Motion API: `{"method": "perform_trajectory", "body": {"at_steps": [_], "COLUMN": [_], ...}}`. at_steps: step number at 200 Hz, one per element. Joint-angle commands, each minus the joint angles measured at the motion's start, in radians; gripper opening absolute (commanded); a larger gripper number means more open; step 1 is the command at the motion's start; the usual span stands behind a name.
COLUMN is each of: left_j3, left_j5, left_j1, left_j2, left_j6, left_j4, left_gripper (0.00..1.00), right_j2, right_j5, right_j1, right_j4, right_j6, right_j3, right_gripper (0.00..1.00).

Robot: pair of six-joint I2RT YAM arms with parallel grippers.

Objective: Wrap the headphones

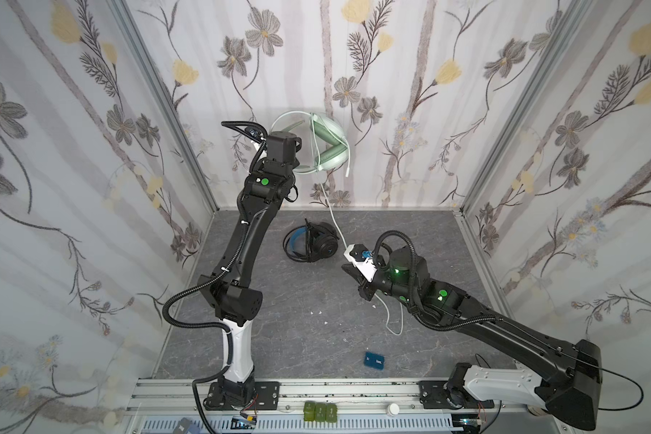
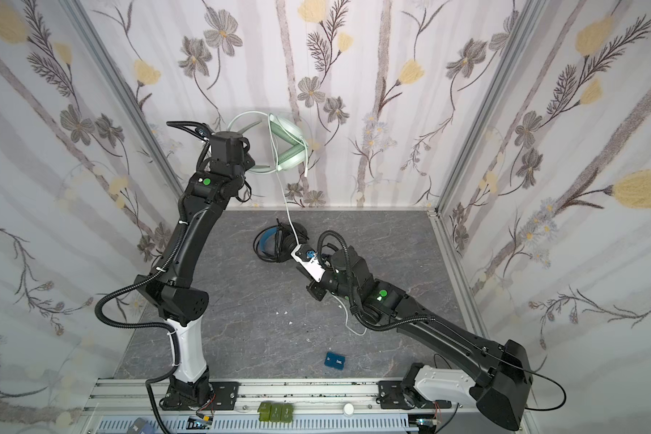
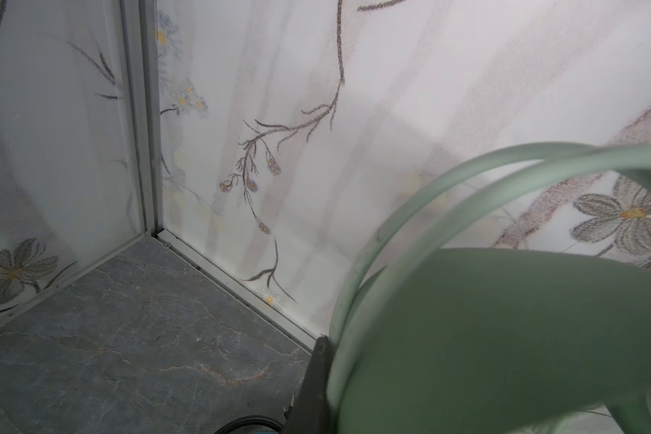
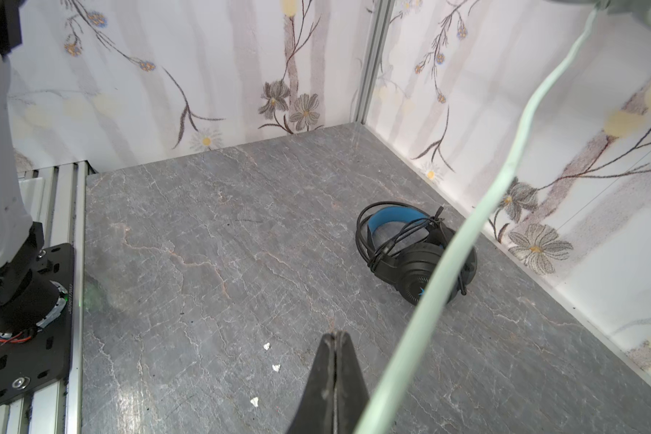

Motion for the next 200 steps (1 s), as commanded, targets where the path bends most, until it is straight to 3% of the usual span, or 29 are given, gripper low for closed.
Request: {"method": "perform_trajectory", "body": {"at_steps": [1,22,46,69,97,121,149,200], "left_j3": [-0.085,-0.197,-0.377,-0.549,-0.740,-0.881,-0.976,-0.904], "left_j5": [-0.059,-0.054,-0.037,0.025,0.090,0.059,0.047,0.009], "left_j1": [-0.012,-0.044,-0.097,-0.115,-0.134,-0.165,-0.167,-0.166], "left_j2": [-0.038,-0.094,-0.192,-0.301,-0.424,-0.515,-0.598,-0.566], "left_j6": [0.078,0.232,0.489,0.589,0.625,0.660,0.618,0.450], "left_j4": [0.117,0.172,0.261,0.267,0.234,0.205,0.162,0.041], "left_gripper": [0.00,0.00,0.00,0.00,0.00,0.00,0.00,0.00], "right_j2": [0.005,0.037,0.074,0.077,0.102,0.124,0.140,0.153], "right_j5": [0.020,0.067,0.131,0.173,0.186,0.183,0.165,0.132], "right_j1": [0.003,0.002,0.003,-0.002,-0.006,-0.011,-0.011,-0.005], "right_j4": [-0.039,-0.093,-0.155,-0.158,-0.173,-0.178,-0.174,-0.163], "right_j6": [-0.047,-0.084,-0.151,-0.196,-0.224,-0.244,-0.258,-0.274], "right_j3": [0.067,0.140,0.207,0.234,0.298,0.354,0.383,0.408], "right_gripper": [0.00,0.00,0.00,0.00,0.00,0.00,0.00,0.00]}}
